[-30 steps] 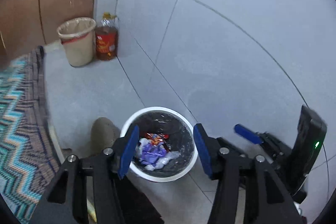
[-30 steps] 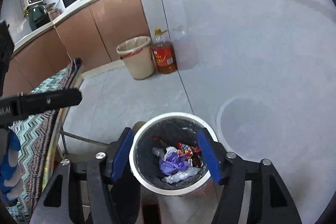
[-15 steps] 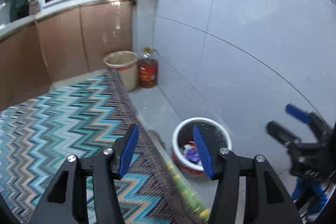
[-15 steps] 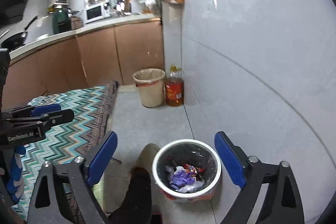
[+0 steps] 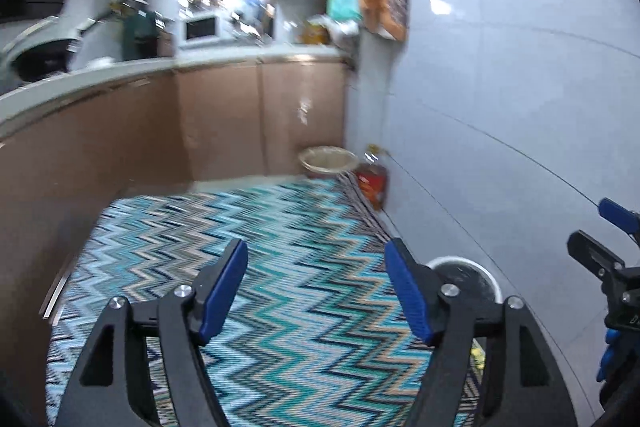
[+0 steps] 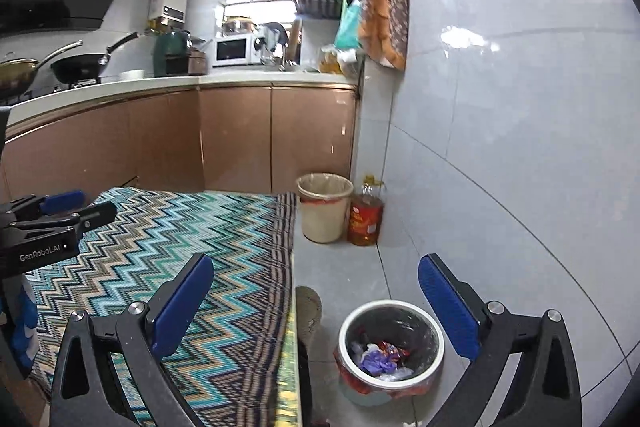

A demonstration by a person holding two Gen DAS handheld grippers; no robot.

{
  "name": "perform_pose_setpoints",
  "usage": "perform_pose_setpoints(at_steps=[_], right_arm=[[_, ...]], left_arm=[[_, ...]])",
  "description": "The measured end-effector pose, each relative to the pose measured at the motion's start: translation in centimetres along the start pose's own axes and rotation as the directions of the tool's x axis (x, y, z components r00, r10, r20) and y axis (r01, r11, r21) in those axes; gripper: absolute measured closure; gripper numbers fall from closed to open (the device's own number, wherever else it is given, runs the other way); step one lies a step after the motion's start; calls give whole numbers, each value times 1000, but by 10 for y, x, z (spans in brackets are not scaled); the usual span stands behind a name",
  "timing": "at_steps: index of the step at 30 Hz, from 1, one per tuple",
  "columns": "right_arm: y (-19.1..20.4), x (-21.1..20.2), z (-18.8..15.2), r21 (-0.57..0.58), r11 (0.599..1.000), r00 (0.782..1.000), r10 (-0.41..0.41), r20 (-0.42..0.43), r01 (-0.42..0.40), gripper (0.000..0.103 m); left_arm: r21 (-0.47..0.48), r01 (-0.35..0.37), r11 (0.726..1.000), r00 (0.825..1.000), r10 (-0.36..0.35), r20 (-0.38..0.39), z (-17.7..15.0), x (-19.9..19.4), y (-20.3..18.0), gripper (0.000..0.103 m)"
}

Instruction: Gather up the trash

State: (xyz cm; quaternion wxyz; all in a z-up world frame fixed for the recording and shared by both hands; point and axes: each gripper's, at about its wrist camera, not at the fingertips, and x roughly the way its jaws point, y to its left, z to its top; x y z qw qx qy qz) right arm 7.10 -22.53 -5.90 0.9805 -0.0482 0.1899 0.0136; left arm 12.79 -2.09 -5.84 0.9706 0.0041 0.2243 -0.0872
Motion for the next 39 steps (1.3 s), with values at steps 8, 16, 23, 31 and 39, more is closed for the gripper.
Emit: perform_pose_setpoints(at_steps=[8,16,23,31,39], right_arm=[[21,-17,4,-9,1000,999,7,47,-7,0],[26,-28,2,1,1000,997,10,71,-10,0],[30,-40,4,-2,1000,995,11,99,-11,0],[40,-51,8,-17,1000,992,17,122,-15,0],[43,-55,11,-26,999,990,23,136,-19,0]], left_arm=[[-49,-108,993,991,111,80,-9,-30,22,31],[-70,-171,983,978,178,110,-15,-42,20,31],[-93,-200,975,966,212,149,-14,-62,19,19],[-128,-183,975,958,206,200,-10,-84,24,17],[-169,-189,967,950,223,216,-9,-93,37,17]])
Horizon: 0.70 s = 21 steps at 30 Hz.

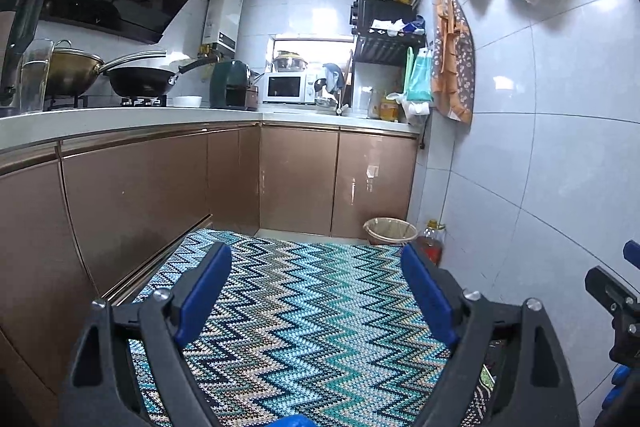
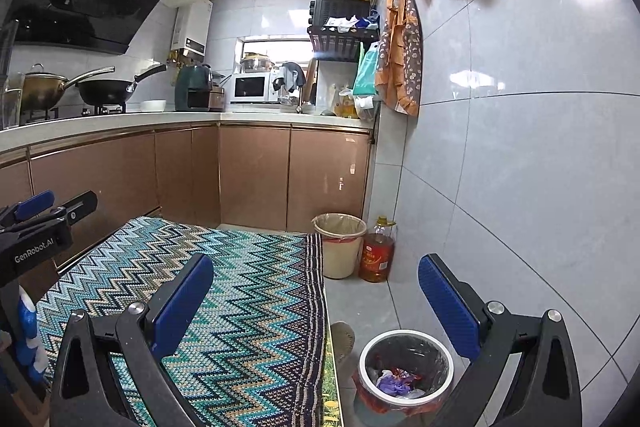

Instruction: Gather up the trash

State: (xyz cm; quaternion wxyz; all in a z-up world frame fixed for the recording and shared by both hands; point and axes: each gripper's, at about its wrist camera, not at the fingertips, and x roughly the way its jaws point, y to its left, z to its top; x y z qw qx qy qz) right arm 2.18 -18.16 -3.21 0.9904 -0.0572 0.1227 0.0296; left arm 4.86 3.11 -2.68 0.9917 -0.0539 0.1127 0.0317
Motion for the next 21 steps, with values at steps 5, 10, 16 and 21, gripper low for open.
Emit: perform_pose_setpoints(at_steps=[5,10,16,21], right_arm=[[-1,-1,0,1,1000,1000,1,1,-1,0],[-2,-1,0,7,1000,1000,1,3,-1,0],[-5,-4,2,17,1000,1000,1,21,-2,0],[-1,-1,2,8,1000,1000,10,12,-10,0]], left_arm=[[-10,-7,1000,1000,7,-1,-1,-2,3,17],[-24,-19,1000,1000,19,4,3,-3,6,17],[-21,-45,999,999,45,4,4,-4,7,17],[-19,-49,999,999,49,0,2,-3,8,17]])
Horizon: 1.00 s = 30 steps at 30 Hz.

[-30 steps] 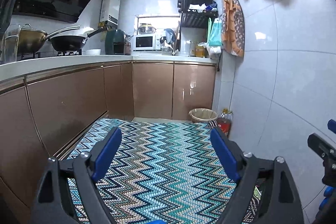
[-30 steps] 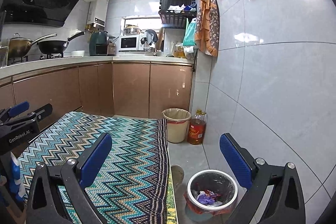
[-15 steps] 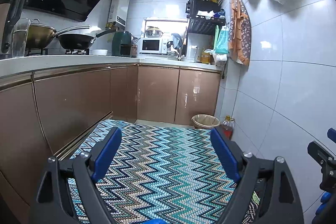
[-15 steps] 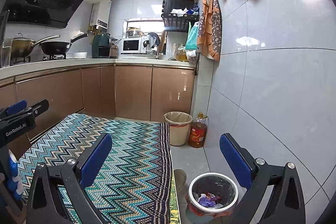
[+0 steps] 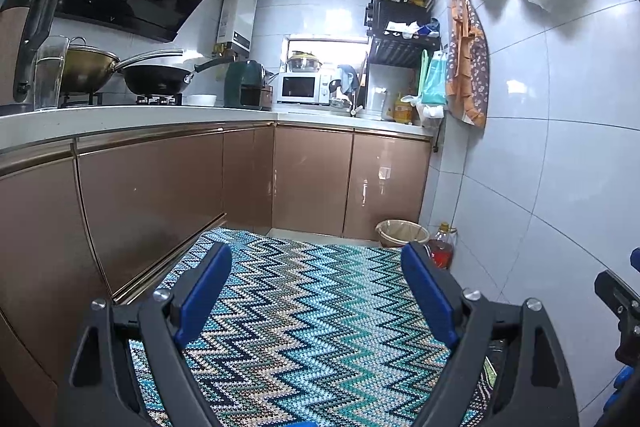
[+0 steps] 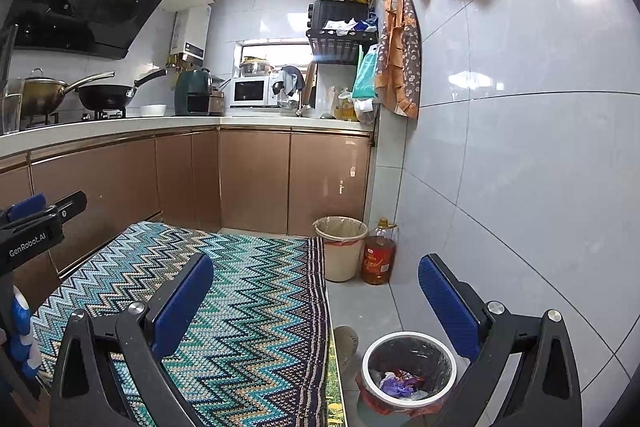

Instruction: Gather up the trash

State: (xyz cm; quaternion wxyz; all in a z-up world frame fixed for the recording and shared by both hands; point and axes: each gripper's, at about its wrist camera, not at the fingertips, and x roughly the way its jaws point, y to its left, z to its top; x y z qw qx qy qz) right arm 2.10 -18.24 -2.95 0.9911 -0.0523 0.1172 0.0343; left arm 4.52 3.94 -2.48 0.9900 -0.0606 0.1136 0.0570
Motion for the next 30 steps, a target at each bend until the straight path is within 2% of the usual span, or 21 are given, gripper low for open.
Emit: perform_pose_setpoints(at_steps=[30], right_arm=[[0,-2,-1,-10,1000,1000,-3,14,3,0]], left_arm=[[-1,-16,1000,999,16,27,0,-9,7,17]])
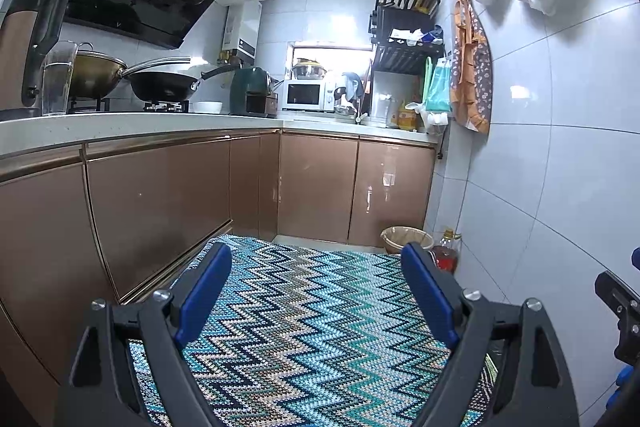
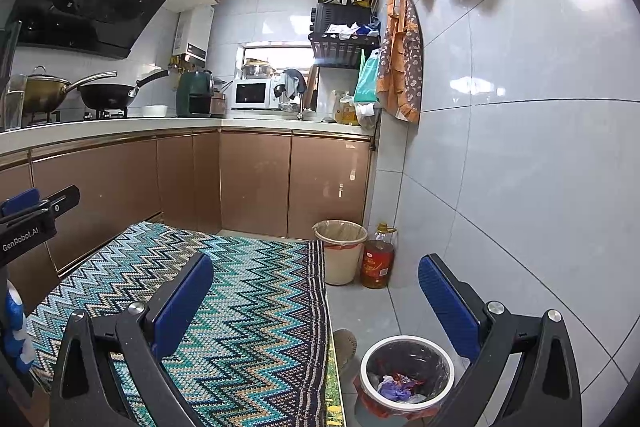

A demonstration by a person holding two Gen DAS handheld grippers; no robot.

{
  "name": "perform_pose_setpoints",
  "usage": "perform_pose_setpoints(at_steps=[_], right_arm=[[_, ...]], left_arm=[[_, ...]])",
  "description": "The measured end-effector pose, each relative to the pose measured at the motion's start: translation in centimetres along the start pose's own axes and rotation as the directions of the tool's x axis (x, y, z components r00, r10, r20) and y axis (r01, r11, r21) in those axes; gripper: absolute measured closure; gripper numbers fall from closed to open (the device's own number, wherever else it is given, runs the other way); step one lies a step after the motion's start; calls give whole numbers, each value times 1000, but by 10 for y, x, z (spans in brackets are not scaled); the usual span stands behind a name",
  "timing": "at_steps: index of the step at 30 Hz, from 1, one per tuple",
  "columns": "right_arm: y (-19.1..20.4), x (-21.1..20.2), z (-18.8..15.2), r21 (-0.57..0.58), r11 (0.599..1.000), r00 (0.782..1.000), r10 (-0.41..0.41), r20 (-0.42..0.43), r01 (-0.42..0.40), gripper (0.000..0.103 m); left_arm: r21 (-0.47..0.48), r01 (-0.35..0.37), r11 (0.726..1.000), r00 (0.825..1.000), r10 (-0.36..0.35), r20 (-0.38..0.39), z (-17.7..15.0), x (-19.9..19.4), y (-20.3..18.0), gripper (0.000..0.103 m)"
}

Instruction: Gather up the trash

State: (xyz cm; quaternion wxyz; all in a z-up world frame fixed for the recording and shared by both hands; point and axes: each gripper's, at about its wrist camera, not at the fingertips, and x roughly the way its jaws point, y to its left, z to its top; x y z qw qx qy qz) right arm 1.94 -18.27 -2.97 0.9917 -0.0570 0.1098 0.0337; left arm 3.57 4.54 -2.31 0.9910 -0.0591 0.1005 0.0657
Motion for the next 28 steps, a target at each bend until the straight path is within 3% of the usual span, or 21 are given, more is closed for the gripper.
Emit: perform_pose_setpoints(at_steps=[28], right_arm=[[-10,-4,0,10,1000,1000,-15,7,15,0]], left_arm=[[26,4,1000,1000,-3,-9,0,-1,1,17]])
